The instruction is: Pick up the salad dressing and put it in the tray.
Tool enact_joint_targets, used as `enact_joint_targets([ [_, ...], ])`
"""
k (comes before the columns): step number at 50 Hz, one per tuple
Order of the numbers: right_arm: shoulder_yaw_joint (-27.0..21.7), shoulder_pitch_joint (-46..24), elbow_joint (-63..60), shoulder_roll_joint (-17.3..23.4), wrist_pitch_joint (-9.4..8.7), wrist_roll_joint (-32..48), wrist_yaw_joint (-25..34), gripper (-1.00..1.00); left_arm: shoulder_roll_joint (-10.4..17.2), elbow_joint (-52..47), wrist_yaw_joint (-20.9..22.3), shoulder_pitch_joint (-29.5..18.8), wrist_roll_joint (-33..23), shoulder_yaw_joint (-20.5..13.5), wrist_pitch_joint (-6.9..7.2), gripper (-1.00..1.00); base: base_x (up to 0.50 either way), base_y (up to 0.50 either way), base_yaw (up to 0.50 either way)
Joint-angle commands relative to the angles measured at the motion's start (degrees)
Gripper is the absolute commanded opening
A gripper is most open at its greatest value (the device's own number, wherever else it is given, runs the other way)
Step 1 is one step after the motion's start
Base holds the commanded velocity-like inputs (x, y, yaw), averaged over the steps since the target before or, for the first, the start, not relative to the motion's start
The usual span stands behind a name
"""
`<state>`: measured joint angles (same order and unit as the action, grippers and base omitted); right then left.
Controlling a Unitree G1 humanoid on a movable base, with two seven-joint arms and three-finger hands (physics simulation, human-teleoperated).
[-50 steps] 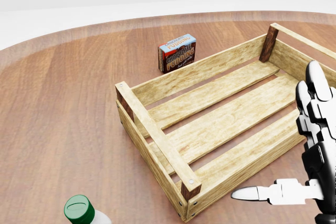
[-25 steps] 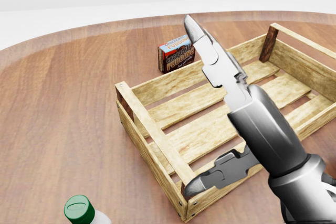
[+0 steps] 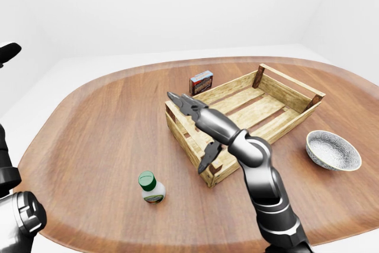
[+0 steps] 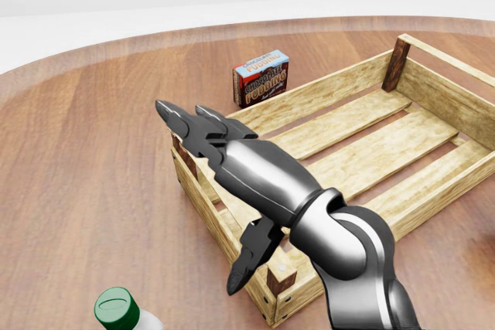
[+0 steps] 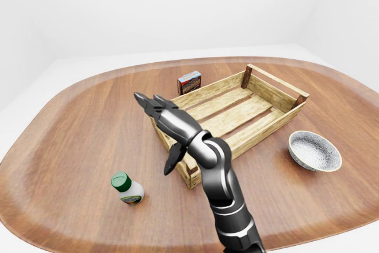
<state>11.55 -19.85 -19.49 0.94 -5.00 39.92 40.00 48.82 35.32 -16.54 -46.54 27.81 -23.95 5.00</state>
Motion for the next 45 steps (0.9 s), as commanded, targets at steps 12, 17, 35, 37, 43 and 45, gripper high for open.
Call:
enact_joint_targets([
  [12,3.9,-13.3,26.1,-14.0,0.00,2.2,0.0,1.00,-0.1,2.1,0.7,-0.6,-0.1,0.3,0.00,1.00,0.00,0.00,0.00],
  [17,-0.3,-22.3,45.9,-15.4,0.00,-4.5,0.0,1.00,0.3,3.9,1.1,-1.1,0.1,0.3,0.00,1.00,0.00,0.00,0.00],
  [35,0.0,-22.9,72.4,-20.9,0.00,-12.7,0.0,1.00,0.1,7.7,1.7,-2.2,0.3,1.0,-1.38,1.00,0.00,0.00,0.00],
  [37,-0.9,-23.7,74.1,-20.9,0.00,-14.1,0.0,1.00,0.0,7.5,1.7,-2.1,0.4,1.1,-1.19,1.00,0.00,0.00,0.00],
  [43,-0.9,-26.7,81.5,-20.9,0.00,-14.9,0.0,1.00,-0.1,6.7,1.7,-1.7,0.5,1.0,-0.74,1.00,0.00,0.00,0.00],
  [45,-1.3,-27.4,83.2,-20.9,0.00,-14.9,0.0,1.00,-0.1,6.9,1.7,-1.8,0.6,1.0,-0.74,1.00,0.00,0.00,0.00],
])
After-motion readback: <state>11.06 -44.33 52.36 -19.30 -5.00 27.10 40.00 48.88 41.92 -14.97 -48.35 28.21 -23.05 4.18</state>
